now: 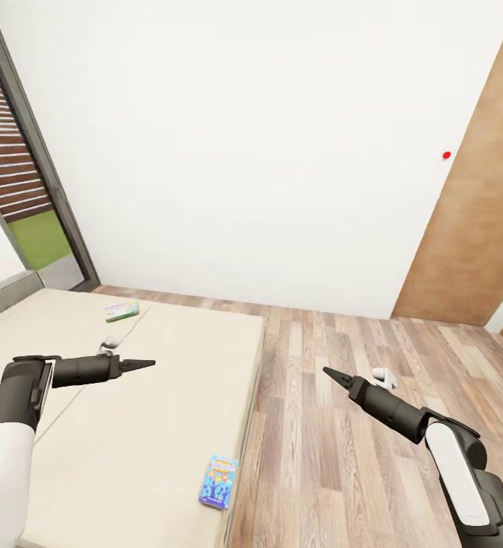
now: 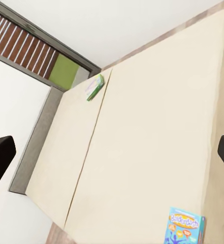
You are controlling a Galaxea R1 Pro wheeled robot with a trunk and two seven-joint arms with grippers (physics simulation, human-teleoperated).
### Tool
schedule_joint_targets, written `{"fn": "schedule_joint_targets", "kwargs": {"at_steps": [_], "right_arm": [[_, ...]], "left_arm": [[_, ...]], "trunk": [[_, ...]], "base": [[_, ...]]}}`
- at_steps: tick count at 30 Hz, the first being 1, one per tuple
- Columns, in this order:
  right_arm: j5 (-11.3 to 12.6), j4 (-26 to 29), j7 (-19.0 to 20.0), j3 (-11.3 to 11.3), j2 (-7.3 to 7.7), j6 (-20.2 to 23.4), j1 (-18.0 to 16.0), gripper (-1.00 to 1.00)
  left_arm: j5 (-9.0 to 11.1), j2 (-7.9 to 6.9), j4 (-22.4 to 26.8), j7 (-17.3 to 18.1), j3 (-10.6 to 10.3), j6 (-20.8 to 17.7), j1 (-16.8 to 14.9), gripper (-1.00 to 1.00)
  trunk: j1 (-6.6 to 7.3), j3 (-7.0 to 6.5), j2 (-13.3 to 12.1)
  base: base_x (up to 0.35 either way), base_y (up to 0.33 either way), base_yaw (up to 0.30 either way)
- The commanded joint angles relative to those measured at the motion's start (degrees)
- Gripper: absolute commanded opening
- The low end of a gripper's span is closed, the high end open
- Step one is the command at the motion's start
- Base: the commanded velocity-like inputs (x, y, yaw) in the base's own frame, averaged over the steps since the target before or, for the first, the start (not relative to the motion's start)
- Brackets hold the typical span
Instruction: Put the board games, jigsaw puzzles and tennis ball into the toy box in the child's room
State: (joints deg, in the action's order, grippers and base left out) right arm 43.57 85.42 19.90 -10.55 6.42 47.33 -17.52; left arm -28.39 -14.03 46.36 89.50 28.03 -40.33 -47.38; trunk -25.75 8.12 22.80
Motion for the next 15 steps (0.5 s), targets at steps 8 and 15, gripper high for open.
{"fn": "schedule_joint_targets", "kwargs": {"at_steps": [8,15], "right_arm": [[-0.2,0.0,0.2,-0.1,-0.01,0.3,-0.1,1.00],[-0.2,-0.1,0.2,-0.1,-0.02,0.3,-0.1,1.00]], "left_arm": [[-0.6,0.05,0.0,0.5,0.2,-0.5,-0.1,1.00],[-0.3,0.20,0.0,0.5,0.2,-0.5,-0.1,1.00]], "trunk": [[-0.04,0.05,0.1],[-0.04,-0.08,0.1]], "base": [[0.000,-0.011,-0.002],[0.000,-0.099,0.087]]}}
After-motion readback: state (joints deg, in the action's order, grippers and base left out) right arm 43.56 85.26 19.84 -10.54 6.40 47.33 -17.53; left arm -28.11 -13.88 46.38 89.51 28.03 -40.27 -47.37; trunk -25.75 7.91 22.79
